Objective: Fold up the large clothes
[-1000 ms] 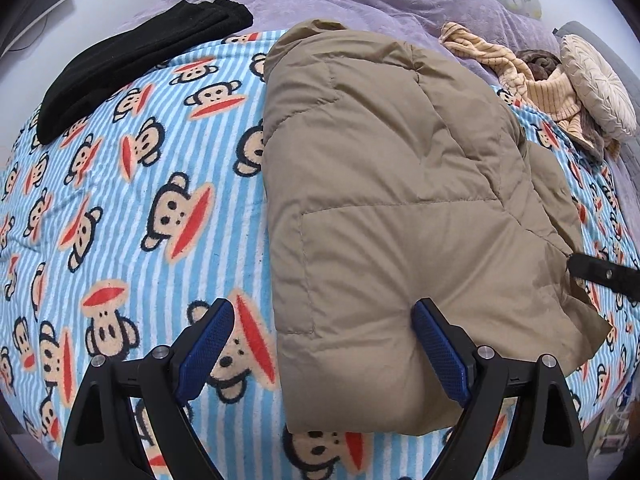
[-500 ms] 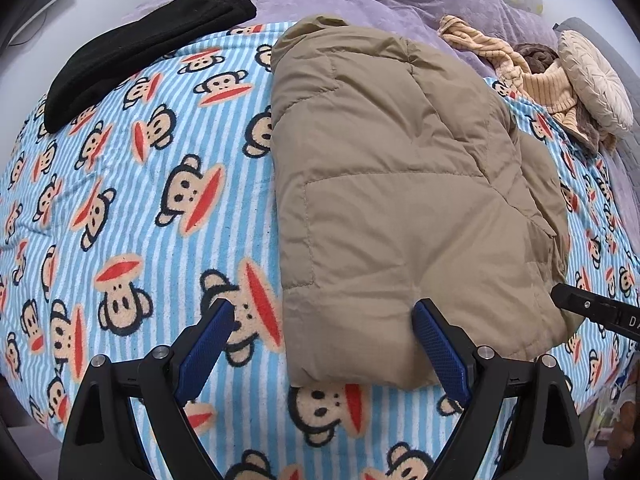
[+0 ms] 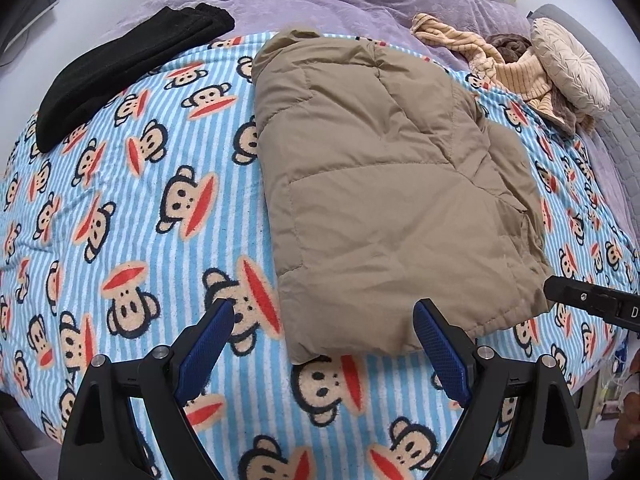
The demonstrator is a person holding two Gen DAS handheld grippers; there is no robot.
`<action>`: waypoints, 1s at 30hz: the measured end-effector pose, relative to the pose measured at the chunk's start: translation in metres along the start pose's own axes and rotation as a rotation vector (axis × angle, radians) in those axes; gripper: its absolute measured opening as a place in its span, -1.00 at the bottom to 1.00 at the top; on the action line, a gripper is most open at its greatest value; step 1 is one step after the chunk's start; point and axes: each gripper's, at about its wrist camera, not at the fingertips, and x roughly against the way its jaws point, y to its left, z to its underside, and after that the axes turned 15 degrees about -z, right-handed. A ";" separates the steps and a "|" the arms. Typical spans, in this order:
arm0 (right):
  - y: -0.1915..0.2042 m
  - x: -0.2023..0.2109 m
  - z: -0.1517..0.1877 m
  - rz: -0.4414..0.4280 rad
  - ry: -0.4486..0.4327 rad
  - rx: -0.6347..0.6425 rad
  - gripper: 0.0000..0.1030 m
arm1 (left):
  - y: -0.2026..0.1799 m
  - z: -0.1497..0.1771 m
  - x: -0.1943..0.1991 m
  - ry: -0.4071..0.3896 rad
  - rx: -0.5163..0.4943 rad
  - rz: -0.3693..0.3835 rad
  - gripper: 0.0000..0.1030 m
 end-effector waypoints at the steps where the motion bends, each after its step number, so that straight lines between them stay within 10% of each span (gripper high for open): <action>1: 0.002 0.002 0.001 -0.005 0.003 0.008 -0.22 | 0.001 0.000 0.004 -0.006 0.004 -0.004 0.78; 16: 0.022 0.057 0.004 -0.026 -0.073 0.123 0.15 | 0.003 0.008 0.075 -0.090 0.119 -0.102 1.00; 21: 0.032 0.077 0.007 -0.001 -0.130 0.167 0.63 | 0.005 0.008 0.098 -0.129 0.140 -0.159 1.00; 30: 0.042 0.105 0.010 0.048 -0.233 0.178 0.90 | 0.012 0.003 0.124 -0.170 0.167 -0.179 1.00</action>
